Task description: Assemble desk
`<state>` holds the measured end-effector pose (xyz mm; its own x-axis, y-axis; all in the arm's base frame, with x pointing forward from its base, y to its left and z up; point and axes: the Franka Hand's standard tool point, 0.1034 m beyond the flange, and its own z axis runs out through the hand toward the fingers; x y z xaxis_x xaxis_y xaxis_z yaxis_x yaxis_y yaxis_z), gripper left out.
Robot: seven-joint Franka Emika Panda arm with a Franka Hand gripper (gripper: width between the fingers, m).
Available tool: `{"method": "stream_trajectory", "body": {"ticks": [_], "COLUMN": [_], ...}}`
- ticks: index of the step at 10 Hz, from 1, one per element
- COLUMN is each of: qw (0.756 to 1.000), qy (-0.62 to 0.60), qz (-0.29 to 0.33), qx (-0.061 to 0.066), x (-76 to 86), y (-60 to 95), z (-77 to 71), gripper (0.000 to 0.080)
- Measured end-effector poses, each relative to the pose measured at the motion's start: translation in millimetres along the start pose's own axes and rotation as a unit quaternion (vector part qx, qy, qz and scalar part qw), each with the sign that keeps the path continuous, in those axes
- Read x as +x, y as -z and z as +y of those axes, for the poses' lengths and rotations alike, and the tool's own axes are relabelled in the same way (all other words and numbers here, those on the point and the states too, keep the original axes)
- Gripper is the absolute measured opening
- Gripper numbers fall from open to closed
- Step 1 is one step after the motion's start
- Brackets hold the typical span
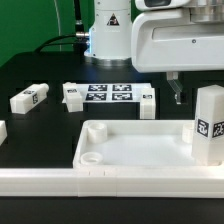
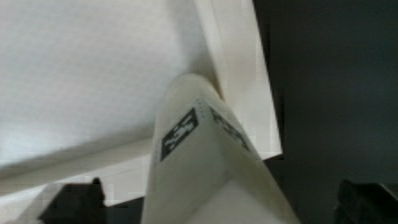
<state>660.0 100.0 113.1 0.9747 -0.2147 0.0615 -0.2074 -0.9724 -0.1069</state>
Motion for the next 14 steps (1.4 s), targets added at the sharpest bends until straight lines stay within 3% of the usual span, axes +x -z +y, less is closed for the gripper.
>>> {"method": "stream_trajectory", "body": {"ticks": [6,8,9,10,11,12,14], "qw": [0.976,0.966,0.967,0.967,0.967,0.969,0.976], "qy": [0.215,0.256,0.254,0.254,0.252,0.245,0.218], "qz": [0.004,0.003,0.003,0.003,0.003,0.004,0.004], "qx": [-0.022,-0.021,-0.021,-0.021,-0.021,-0.021,-0.021], "x": [1.3,1.6,1.5,1.5,1.4,1.5,1.6], "y": [1.3,0.6,0.5,0.4,0.4,0.3,0.3], "z": [-0.4,0.4,0.2,0.3,0.3,0.5,0.7], "gripper": [0.0649,0.0649,0.056,0.0378,0.0378,0.0288,0.0288]}}
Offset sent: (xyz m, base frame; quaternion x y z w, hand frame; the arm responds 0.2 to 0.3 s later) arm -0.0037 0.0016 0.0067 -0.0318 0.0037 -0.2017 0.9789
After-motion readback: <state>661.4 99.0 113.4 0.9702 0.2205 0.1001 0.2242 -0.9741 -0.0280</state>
